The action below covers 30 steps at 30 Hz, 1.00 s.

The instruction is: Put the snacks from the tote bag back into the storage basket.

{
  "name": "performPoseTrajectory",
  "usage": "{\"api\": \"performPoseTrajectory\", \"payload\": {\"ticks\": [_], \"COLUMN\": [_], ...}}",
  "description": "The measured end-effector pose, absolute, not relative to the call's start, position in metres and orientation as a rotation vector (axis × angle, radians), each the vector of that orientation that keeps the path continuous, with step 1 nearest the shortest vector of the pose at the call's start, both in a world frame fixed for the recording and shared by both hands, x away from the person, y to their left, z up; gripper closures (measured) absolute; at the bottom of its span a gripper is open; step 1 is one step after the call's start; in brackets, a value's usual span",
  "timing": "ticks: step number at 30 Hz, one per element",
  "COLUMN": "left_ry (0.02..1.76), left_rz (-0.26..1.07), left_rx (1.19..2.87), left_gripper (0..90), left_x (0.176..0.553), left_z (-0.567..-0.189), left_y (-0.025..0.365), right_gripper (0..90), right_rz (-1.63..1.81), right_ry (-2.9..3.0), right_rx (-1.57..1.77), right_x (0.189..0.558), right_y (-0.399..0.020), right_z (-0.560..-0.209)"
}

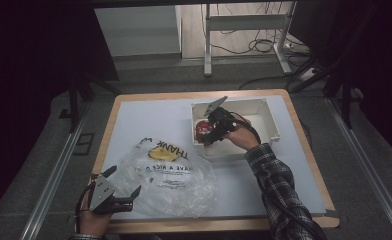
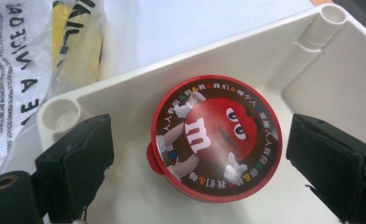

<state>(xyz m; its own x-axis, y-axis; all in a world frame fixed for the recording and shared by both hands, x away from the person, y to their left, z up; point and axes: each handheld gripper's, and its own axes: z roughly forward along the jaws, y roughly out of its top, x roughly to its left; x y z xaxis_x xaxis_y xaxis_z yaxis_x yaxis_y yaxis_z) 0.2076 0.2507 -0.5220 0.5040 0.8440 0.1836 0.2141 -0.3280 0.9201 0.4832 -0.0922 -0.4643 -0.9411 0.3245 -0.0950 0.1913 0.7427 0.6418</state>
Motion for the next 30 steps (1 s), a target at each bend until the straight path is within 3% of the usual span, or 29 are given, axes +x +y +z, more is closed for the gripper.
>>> {"api": "performPoseTrajectory", "payload": {"ticks": [30], "left_ry": [0.882], "left_rz": [0.853], "left_rx": [1.826], "left_gripper": [0.0], "left_x": [0.208], "left_z": [-0.522], "left_y": [0.249], "right_gripper": [7.9], "right_rz": [1.098], "right_ry": [2.671], "right_rx": [0.419], "right_x": [0.462], "right_y": [-0.114], "right_z": [-0.466]}}
